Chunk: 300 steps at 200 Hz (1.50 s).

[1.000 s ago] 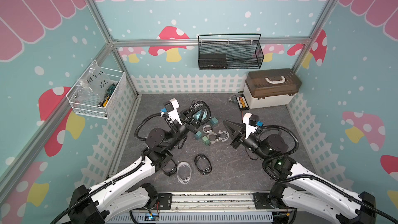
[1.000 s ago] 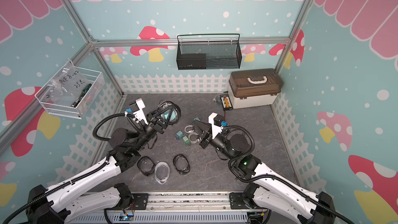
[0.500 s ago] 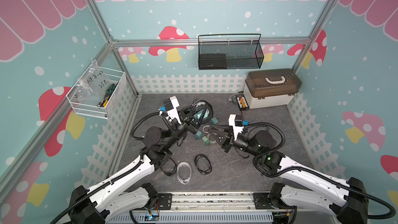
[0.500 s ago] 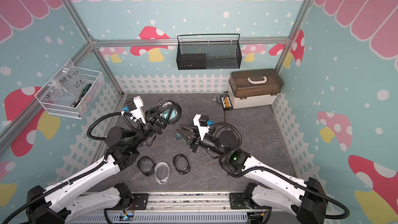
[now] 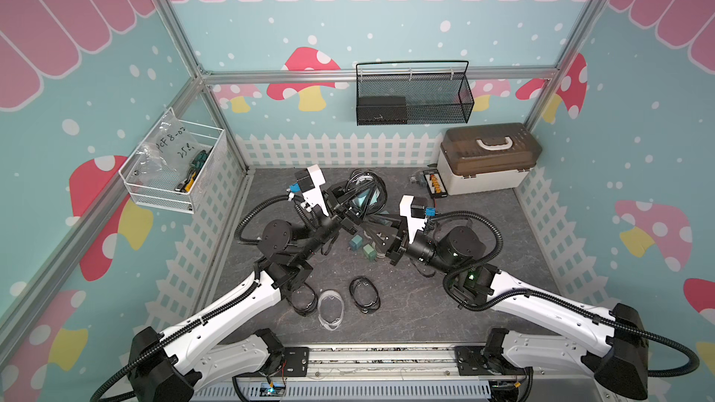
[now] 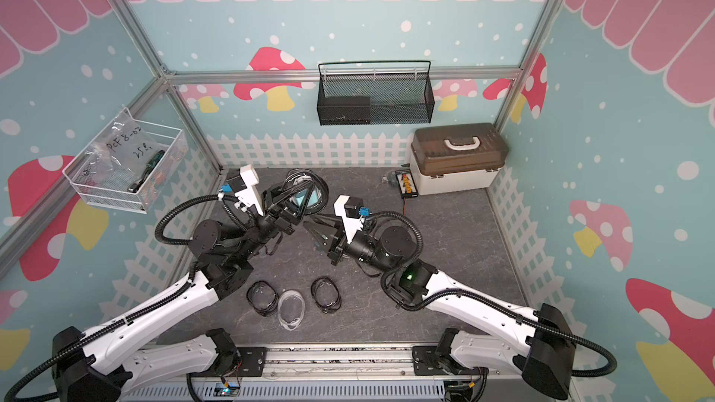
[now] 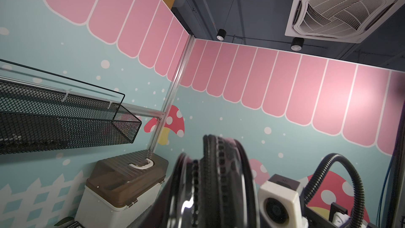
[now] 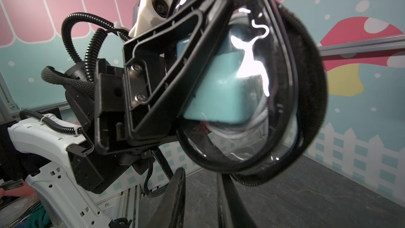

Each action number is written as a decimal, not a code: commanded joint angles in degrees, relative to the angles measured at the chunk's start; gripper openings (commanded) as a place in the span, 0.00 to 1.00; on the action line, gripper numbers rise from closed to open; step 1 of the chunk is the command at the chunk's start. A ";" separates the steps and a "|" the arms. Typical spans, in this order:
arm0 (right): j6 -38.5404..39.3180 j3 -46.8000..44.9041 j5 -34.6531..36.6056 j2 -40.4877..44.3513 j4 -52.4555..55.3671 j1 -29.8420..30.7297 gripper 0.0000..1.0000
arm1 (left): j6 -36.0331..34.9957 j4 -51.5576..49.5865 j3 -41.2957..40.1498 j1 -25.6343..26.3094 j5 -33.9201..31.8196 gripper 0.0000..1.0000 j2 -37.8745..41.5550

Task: Pack away charging kits
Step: Zip the zipper on the storage bag.

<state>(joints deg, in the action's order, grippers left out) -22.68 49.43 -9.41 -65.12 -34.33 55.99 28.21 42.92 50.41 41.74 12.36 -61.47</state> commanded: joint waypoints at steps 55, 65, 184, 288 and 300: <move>0.71 3.26 1.95 -1.20 -1.51 0.35 0.25 | -0.43 0.95 0.48 -0.34 -1.14 0.00 0.79; 0.70 3.47 1.88 -1.28 -1.49 0.35 0.26 | -0.37 1.09 0.39 -0.34 -1.20 0.00 0.81; 1.10 2.40 3.25 -1.24 -1.09 0.35 0.32 | -0.52 1.07 -0.94 -0.34 -2.99 0.00 2.53; -0.91 4.79 0.05 -2.99 -1.95 0.44 0.12 | -1.40 1.66 -0.69 -0.34 -4.63 0.00 0.30; -0.89 4.97 0.63 -3.16 -1.89 0.45 0.12 | -1.32 1.82 -0.84 -0.34 -4.47 0.00 0.25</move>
<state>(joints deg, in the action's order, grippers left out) -23.42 52.38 -8.75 -67.88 -34.30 56.05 27.83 43.46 49.76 41.65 8.43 -61.32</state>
